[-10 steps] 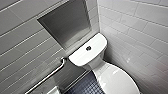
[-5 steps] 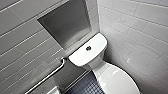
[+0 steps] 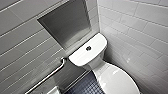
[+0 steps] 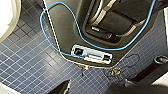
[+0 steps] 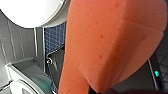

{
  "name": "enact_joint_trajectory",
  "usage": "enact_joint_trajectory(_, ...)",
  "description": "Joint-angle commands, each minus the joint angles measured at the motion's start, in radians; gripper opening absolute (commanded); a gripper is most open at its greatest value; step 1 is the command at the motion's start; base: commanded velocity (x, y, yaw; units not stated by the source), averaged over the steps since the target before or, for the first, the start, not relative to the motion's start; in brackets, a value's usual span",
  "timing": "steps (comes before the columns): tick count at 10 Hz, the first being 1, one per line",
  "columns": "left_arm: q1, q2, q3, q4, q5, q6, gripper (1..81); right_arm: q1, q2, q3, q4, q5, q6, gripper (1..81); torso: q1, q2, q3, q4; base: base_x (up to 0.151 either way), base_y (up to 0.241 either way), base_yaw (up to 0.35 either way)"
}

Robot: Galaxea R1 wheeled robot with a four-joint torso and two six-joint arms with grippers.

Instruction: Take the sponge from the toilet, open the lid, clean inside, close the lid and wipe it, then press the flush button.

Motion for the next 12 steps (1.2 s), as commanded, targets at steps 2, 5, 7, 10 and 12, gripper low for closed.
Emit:
enact_joint_trajectory(2,0.017,-0.037,-0.009,-0.03,0.062,-0.01,81.1,-0.177,0.215,-0.271,-0.119,-0.008,-0.012,1.0,0.0,0.0,0.0,0.0,0.0,0.0,0.0)
enact_joint_trajectory(5,0.0,-0.026,-0.009,-0.029,0.064,-0.01,81.1,-0.237,0.32,-0.385,-0.172,0.003,-0.011,1.0,0.0,0.0,0.108,0.0,0.0,0.0,0.0)
enact_joint_trajectory(7,0.0,-0.024,-0.009,-0.029,0.064,-0.01,81.1,-0.241,0.352,-0.411,-0.185,0.003,-0.011,1.0,0.0,0.0,0.163,-0.024,0.0,0.0,0.0)
enact_joint_trajectory(10,0.0,-0.027,-0.009,-0.029,0.065,-0.01,81.1,-0.244,0.386,-0.434,-0.208,-0.001,-0.011,1.0,0.0,-0.002,0.171,-0.02,0.0,0.0,0.0)
enact_joint_trajectory(12,-0.001,-0.029,-0.009,-0.03,0.065,-0.01,81.1,-0.246,0.421,-0.46,-0.263,-0.014,-0.012,1.0,-0.002,-0.003,0.214,-0.025,0.0,0.0,0.0)
